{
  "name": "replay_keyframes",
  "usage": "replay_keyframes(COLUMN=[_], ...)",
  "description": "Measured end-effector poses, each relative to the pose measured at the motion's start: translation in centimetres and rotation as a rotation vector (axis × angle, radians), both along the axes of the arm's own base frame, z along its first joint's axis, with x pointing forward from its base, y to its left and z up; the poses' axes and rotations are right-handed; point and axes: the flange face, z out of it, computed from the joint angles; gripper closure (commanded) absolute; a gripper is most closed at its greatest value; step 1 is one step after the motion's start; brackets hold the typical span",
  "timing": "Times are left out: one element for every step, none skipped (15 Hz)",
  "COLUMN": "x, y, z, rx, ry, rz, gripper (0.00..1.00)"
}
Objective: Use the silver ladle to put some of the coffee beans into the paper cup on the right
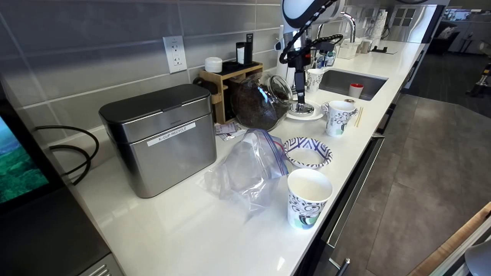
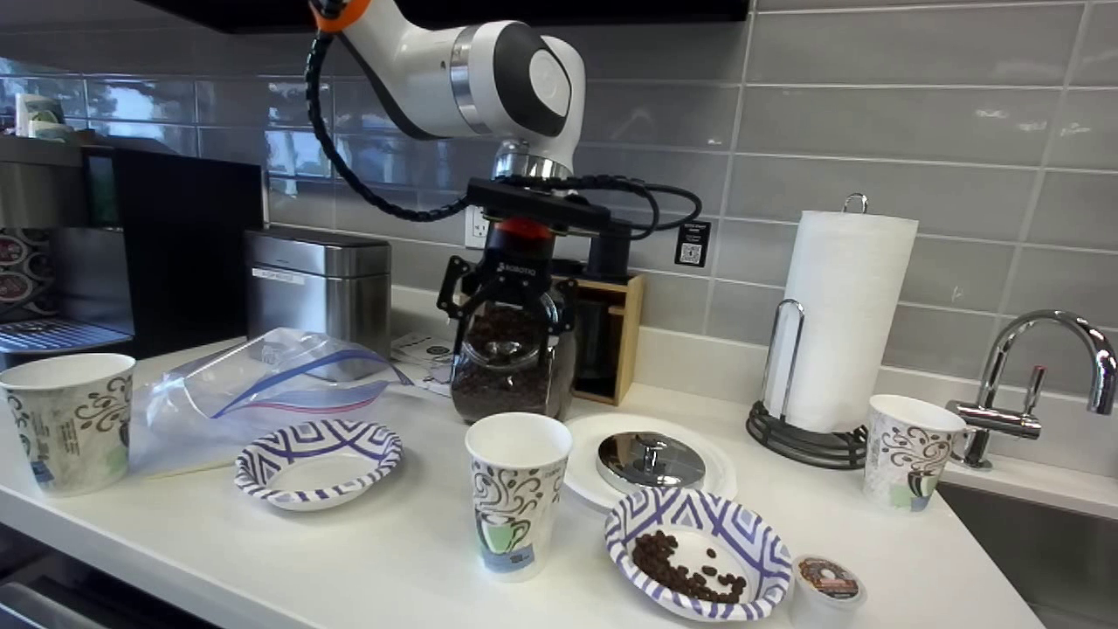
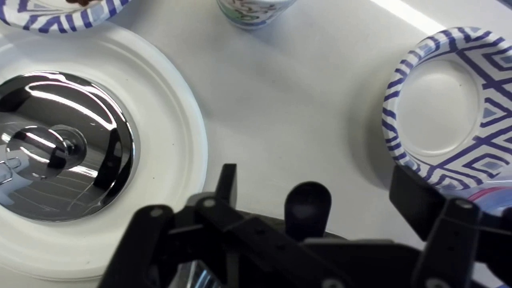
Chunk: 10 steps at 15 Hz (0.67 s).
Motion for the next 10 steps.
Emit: replay_keyframes(x=[0.0, -0.1, -0.3, -0.4, -0.7, -0.9, -1.1, -1.3, -1.5, -1.8], y=[-0.5, -1.1, -2.0, -2.8, -3.7, -4.5, -5.3, -6.0, -6.6, -7.1], z=[0.0, -0.1, -0.3, -0.4, -0.6, -0.8, -1.0, -1.2, -1.4, -1.6], rx=[0.036, 0.086, 0.138, 0.188, 0.237, 0.282, 0.321, 0.357, 0.389, 0.419], ry=[0.01, 0.023, 0.035, 0.044, 0.053, 0.057, 0.058, 0.057, 0.056, 0.054], rz=[-0.007, -0.016, -0.031, -0.051, -0.076, -0.107, -0.139, -0.173, -0.207, -0.237], gripper=[0.0, 0.0, 0.0, 0.01, 0.0, 0.0, 0.0, 0.0, 0.0, 0.0])
